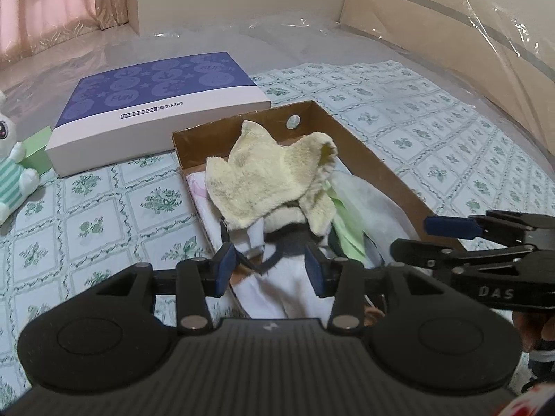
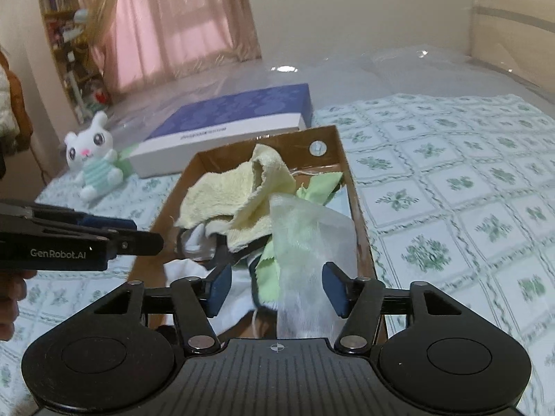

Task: Organize soft objects
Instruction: 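Withdraw both tools from the tray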

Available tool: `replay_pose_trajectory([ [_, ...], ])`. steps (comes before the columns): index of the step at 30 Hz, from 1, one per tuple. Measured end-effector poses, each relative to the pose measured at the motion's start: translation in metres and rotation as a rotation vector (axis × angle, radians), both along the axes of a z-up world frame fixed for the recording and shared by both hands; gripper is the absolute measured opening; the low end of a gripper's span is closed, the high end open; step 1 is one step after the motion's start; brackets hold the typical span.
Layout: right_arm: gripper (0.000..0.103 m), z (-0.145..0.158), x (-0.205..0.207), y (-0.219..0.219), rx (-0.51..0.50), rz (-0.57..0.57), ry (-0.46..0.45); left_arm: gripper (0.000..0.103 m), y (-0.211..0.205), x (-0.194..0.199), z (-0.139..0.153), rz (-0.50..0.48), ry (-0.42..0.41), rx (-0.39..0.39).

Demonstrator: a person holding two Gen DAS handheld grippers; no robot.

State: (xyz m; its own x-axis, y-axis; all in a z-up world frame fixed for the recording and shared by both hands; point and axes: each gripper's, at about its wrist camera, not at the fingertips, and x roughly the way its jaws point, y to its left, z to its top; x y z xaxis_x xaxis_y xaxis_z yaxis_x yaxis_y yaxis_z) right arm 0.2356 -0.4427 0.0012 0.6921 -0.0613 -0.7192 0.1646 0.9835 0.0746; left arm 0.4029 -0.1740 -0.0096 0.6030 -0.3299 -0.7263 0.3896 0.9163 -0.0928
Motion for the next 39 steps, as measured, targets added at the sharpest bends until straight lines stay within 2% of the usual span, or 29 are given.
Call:
replay_pose_trajectory([
  [3, 0.068, 0.010, -0.018, 0.006, 0.017, -0.040, -0.041, 0.045, 0.005, -0.015, 0.009, 0.008, -0.004, -0.002],
  [7, 0.070, 0.024, -0.041, 0.016, 0.052, -0.090, -0.080, 0.047, 0.014, -0.038, 0.022, 0.014, -0.015, -0.007],
  [12, 0.071, 0.040, -0.060, 0.033, 0.087, -0.136, -0.057, 0.049, 0.026, -0.071, 0.040, 0.017, -0.029, -0.019],
  [15, 0.071, 0.048, -0.070, 0.046, 0.074, -0.124, -0.035, 0.050, 0.033, -0.091, 0.050, 0.023, -0.042, -0.019],
  [18, 0.071, 0.056, -0.084, 0.063, 0.033, -0.114, -0.045, 0.050, 0.041, -0.111, 0.059, 0.040, -0.053, -0.010],
  [23, 0.071, 0.066, -0.104, 0.087, 0.027, -0.098, -0.058, 0.054, 0.057, -0.144, 0.069, 0.069, -0.068, 0.000],
  [39, 0.071, 0.076, -0.158, 0.153, 0.040, -0.046, -0.079, 0.054, 0.115, -0.242, 0.077, 0.162, -0.068, 0.023],
])
